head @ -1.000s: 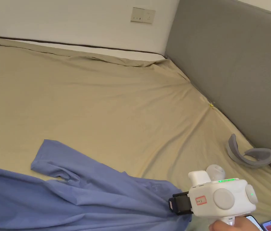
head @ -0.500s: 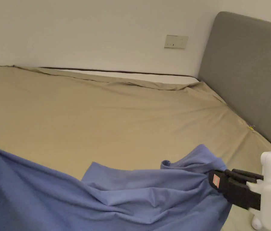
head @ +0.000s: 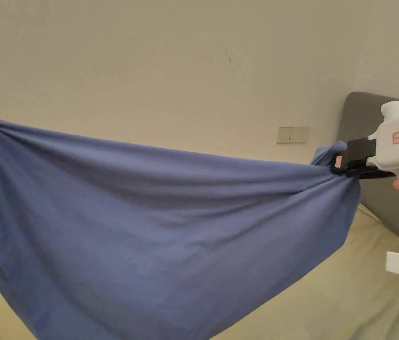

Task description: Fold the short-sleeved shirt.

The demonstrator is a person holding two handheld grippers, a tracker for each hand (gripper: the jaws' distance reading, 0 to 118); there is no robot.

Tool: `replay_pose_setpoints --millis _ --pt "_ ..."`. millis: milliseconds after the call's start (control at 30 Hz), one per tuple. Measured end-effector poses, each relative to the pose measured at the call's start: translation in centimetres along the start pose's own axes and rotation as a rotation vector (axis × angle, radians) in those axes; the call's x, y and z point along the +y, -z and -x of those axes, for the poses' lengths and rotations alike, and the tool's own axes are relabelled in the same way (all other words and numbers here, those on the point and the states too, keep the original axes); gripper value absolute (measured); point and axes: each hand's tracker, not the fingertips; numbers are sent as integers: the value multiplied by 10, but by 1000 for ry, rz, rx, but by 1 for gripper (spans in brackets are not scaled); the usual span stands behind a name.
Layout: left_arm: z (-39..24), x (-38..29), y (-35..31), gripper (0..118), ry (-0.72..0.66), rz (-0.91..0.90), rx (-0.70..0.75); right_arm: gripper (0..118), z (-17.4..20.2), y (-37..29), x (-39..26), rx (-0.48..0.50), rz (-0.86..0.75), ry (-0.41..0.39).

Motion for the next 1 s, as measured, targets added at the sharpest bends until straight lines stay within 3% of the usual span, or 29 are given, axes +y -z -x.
replay_pose_setpoints --millis 100,233,500,600,767,1000 --pt "-13 18 32 0 67 21 35 10 7 24 41 -29 34 48" --pt "-22 32 73 0 138 43 69 10 18 47 84 -62 21 32" --pt "-16 26 154 0 102 109 54 10 18 102 104 -91 -2 6" --pt "-4 -3 161 0 83 125 -7 10 6 119 75 -44 -1 12" --pt "31 -85 159 0 106 247 -36 10 -19 153 -21 -30 129 -65" --pt "92 -213 95 0 -95 418 -73 10 -54 140 -187 70 298 20"
